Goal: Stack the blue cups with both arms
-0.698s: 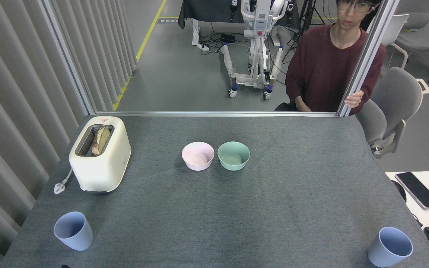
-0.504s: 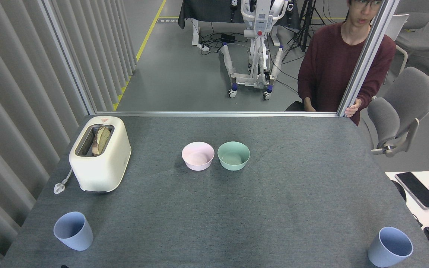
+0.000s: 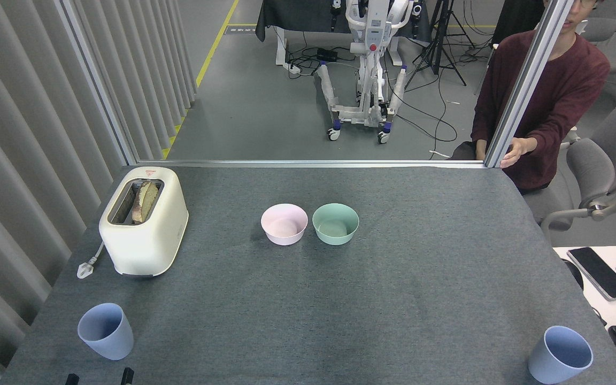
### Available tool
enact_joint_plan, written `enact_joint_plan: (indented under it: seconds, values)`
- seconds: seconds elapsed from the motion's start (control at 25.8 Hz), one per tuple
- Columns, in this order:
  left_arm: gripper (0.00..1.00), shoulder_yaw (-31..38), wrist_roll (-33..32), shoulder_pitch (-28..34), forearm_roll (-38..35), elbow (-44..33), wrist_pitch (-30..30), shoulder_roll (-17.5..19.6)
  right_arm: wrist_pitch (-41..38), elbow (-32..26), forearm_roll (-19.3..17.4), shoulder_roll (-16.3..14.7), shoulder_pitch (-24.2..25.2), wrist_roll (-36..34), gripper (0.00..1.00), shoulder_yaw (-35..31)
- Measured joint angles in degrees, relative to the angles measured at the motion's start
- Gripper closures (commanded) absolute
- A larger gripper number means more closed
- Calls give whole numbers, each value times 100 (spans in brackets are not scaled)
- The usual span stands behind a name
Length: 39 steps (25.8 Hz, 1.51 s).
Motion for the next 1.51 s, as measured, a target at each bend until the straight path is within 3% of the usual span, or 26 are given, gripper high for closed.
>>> enact_joint_plan:
  seconds: [0.66,1.51]
  values:
    - [0,-8,18,-1110,-36,1385,262,44,53,1,139,36,-136,8,0,17]
    - [1,-22,326,-2295,-142,2621,490,45,55,1,269,40,-258,21,0,17]
